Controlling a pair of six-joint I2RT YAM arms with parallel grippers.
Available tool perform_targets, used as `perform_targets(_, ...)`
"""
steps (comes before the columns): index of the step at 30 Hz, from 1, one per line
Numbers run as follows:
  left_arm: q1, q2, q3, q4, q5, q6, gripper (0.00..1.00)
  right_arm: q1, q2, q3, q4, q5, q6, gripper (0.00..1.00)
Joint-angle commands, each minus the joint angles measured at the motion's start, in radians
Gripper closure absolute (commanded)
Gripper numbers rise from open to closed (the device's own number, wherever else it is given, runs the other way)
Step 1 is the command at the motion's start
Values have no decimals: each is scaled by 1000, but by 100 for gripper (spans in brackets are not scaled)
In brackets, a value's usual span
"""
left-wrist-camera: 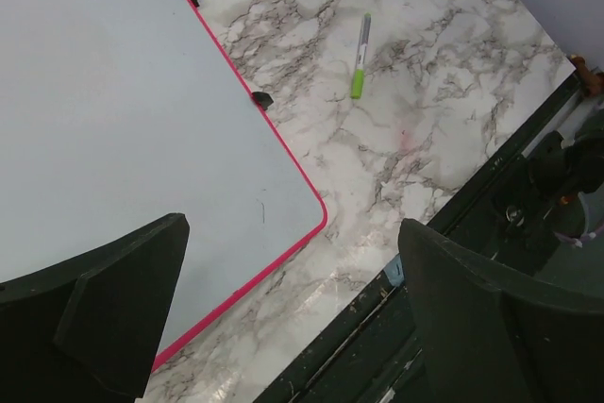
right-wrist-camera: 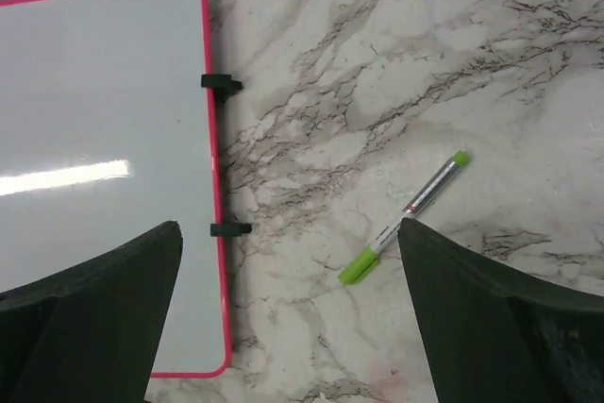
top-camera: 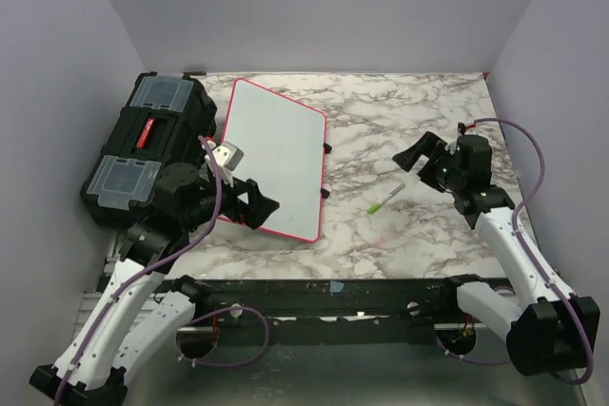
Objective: Write a sentence on the whiteboard
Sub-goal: Move the whiteboard to the center of the board.
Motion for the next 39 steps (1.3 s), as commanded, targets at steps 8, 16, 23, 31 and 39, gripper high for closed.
perform_targets(8, -32, -26, -40, 41, -48, -15, 6, 0, 203, 132, -340, 189, 64, 0)
perform_targets(16, -51, -56, -57, 62, -88, -15, 11, 5, 310, 166, -359, 193, 80, 4)
perform_targets(23, -55, -57, -58, 65, -106, -15, 16, 54, 352, 201, -361, 244, 77, 9)
perform_targets(31, -55, -66, -29, 15, -332, -14, 18, 105, 401, 236, -341, 254, 48, 11)
perform_targets(39, -42, 74, 143, -26, -615, -57, 17, 236, 432, 253, -124, 96, -31, 16)
